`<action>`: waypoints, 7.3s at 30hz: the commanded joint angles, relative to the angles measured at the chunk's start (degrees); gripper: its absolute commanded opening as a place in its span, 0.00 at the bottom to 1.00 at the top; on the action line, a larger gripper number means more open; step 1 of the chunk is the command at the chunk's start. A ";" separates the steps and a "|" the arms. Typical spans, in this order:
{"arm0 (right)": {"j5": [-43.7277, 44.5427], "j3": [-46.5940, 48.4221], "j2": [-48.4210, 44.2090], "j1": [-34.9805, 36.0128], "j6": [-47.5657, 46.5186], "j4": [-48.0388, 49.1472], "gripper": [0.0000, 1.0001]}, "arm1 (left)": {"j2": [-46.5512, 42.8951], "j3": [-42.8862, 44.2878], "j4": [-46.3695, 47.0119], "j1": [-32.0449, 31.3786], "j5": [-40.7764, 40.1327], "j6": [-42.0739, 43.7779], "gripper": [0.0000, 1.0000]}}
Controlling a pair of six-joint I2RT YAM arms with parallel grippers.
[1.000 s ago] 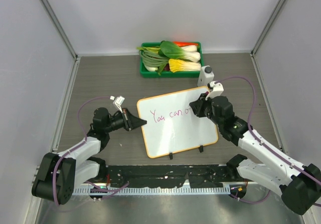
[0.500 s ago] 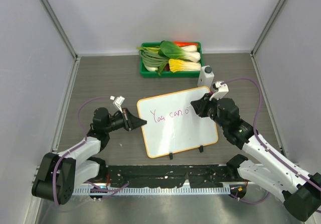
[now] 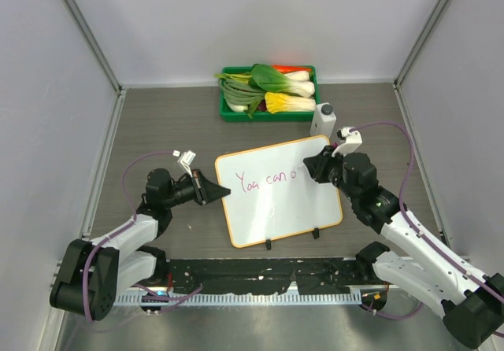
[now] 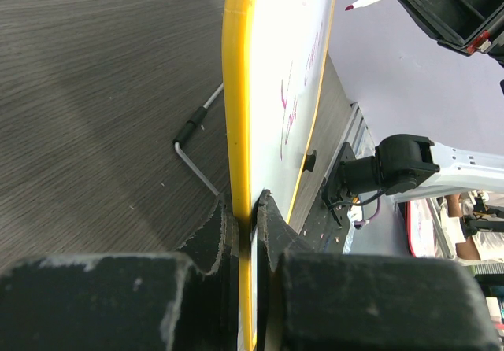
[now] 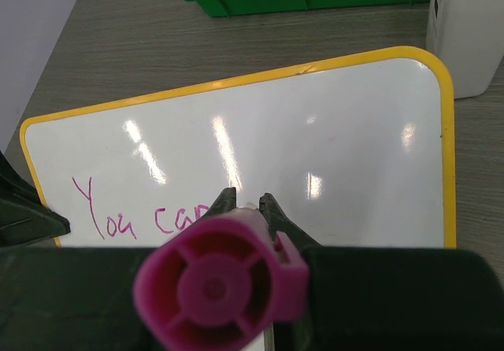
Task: Write a sentence on the whiteboard
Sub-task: Write on the whiteboard at the whiteboard stand.
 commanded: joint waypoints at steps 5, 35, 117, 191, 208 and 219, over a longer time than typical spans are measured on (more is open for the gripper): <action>-0.35 0.95 0.12 -0.19 -0.97 0.94 0.01 | 1.00 0.32 -2.18 0.18 -4.34 5.71 0.00; 3.34 -2.66 2.50 -0.28 0.96 2.88 0.01 | 0.91 0.23 -2.18 0.09 -4.07 5.71 0.00; 9.66 0.42 2.41 -0.19 -0.36 -3.71 0.01 | 1.17 0.32 -1.92 0.26 -3.90 5.71 0.00; 9.23 1.91 2.76 -0.11 -0.09 -0.90 0.01 | 2.05 0.41 -1.30 0.18 -3.11 5.63 0.00; 10.55 0.59 2.23 -0.19 -0.80 -4.06 0.01 | 1.88 0.41 -1.30 0.18 -3.10 5.71 0.00; 7.29 -2.22 0.30 -0.19 -0.36 -6.43 0.01 | 2.14 0.50 -1.21 0.18 -2.84 5.71 0.00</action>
